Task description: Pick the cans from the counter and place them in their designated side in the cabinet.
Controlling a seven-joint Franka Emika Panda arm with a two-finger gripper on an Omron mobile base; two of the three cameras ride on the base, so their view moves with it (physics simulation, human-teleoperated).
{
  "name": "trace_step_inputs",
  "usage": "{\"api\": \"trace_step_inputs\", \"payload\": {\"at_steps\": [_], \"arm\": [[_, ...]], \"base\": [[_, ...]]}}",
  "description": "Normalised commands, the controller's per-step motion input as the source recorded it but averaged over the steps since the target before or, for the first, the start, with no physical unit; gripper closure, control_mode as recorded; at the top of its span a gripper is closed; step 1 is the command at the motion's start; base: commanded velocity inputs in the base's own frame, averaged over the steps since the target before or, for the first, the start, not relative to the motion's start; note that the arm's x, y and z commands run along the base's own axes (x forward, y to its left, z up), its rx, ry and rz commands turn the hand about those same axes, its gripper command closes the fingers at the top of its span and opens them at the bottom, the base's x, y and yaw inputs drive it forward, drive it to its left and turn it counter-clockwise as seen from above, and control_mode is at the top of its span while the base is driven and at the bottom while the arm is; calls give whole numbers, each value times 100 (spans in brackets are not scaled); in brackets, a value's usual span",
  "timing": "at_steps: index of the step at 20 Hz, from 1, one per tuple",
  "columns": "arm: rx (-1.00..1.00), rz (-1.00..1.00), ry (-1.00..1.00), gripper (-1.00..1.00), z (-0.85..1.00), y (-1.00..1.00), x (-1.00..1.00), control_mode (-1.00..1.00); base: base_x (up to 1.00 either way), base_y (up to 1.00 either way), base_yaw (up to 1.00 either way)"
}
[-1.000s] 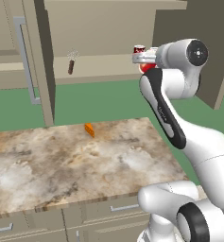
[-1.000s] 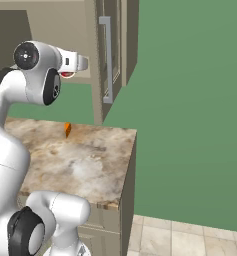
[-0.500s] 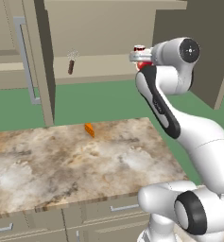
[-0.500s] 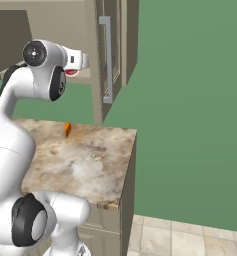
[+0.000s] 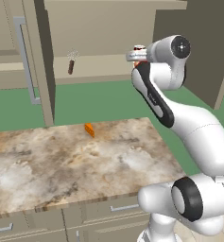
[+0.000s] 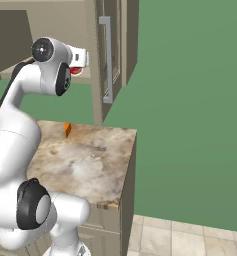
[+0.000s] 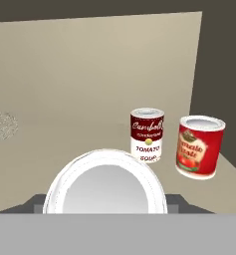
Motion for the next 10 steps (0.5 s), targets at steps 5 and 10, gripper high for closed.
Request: {"api": "trace_step_inputs", "payload": {"at_steps": [5, 10], "arm": [[-3, 0, 0, 100, -13, 0, 33, -100], [-2, 0, 0, 100, -9, 0, 35, -100]], "base": [[0, 0, 0], [0, 0, 0]]}}
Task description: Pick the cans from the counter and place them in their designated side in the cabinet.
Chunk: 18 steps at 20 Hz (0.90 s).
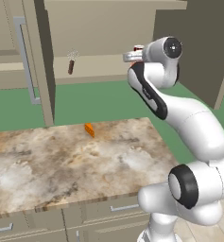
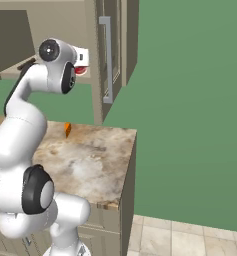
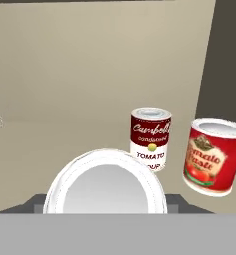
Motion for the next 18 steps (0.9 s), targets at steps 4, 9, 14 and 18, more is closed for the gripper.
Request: {"api": "trace_step_inputs", "payload": {"at_steps": [4, 9, 14, 18], "arm": [[-1, 0, 0, 100, -6, 0, 35, -100], [0, 0, 3, 100, -8, 0, 35, -100], [0, 0, 5, 100, -9, 0, 32, -100], [-1, 0, 5, 100, -20, 0, 27, -100]], "base": [[0, 0, 0], [0, 0, 0], [0, 0, 0], [0, 0, 0]]}}
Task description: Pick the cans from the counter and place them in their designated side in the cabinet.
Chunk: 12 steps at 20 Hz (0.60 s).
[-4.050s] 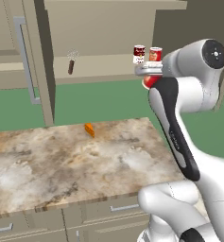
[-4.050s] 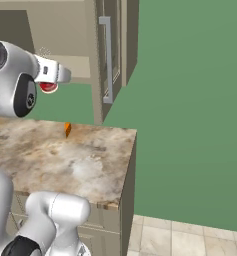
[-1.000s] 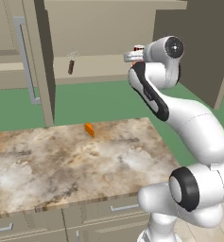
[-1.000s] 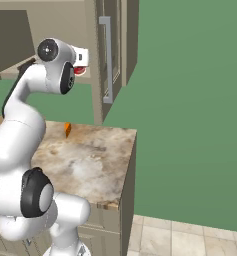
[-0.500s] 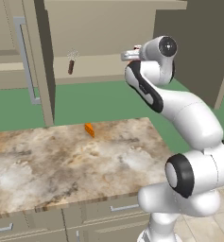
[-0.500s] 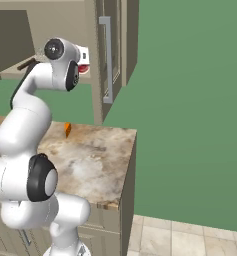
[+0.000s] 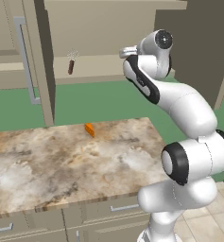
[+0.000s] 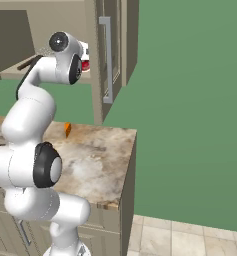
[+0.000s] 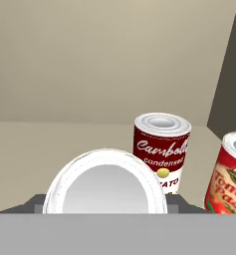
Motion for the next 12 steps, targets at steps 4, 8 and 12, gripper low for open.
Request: {"api": "trace_step_inputs", "payload": {"at_steps": [4, 8, 12], "arm": [[-3, 0, 2, 100, -28, 0, 27, -100], [-3, 0, 1, 100, -30, 0, 25, -100], [-4, 0, 0, -100, -34, 0, 14, -100]], "base": [[0, 0, 0], [0, 0, 0], [0, 0, 0]]}}
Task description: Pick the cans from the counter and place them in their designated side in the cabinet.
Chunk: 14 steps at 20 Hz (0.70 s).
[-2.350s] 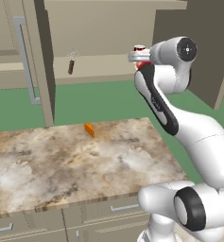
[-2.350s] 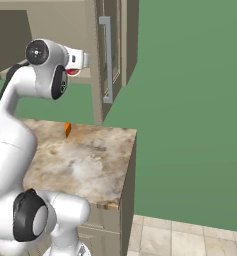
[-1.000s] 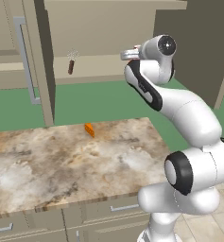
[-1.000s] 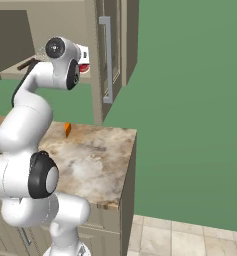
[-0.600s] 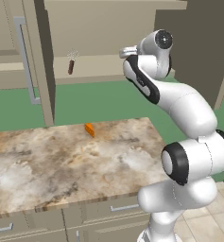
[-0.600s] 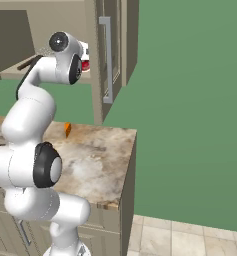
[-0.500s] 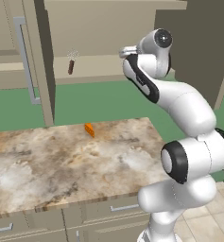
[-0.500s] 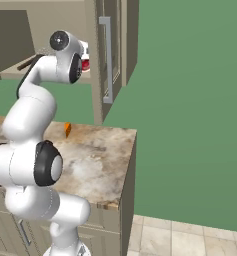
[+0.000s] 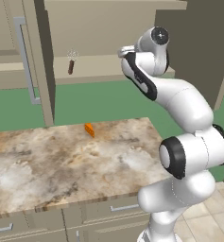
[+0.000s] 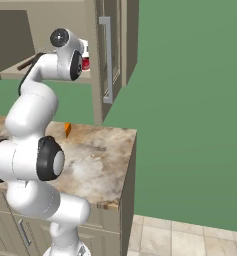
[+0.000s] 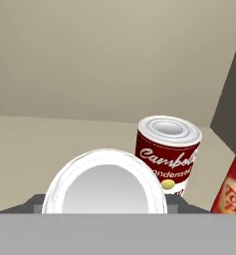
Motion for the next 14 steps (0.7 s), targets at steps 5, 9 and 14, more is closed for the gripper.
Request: {"api": "trace_step_inputs", "payload": {"at_steps": [5, 9, 14], "arm": [[-3, 0, 0, -100, -19, -5, 12, -100], [-2, 0, -3, -100, -9, -8, 14, -100], [-2, 0, -6, -100, -3, -4, 9, -100]], "base": [[0, 0, 0], [0, 0, 0], [0, 0, 0]]}}
